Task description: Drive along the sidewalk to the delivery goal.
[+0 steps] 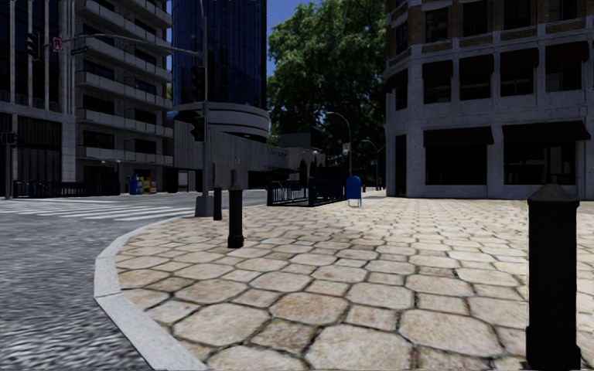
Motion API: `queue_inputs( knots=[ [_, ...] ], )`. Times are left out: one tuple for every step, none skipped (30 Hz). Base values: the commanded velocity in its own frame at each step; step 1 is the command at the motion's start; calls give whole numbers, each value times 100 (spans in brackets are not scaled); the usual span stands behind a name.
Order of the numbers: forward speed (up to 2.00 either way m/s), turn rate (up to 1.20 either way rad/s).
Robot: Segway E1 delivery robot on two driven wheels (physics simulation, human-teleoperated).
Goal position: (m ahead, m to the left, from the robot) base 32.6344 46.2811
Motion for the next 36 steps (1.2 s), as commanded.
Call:
queue_inputs(
  knots=[
    [149,0],
    [138,0],
    [130,0],
    [127,0],
    [127,0],
    [125,0],
    [125,0],
    [125,0],
    [125,0],
    [125,0],
    [125,0],
    [125,-1],
    [125,-1],
    [125,-11],
    [125,-19],
    [125,-19],
    [125,-23],
    [125,-25],
    [125,-27],
    [125,-27],
    [125,-31],
    [125,-36],
    [125,-36],
    [125,-38],
    [125,-39],
    [125,-39],
    [125,-39],
    [125,-39],
    [126,-39],
    [126,-39],
    [127,-39],
    [131,-39],
    [142,-39],
    [142,-39],
    [200,-39],
    [200,-39]
  ],
)
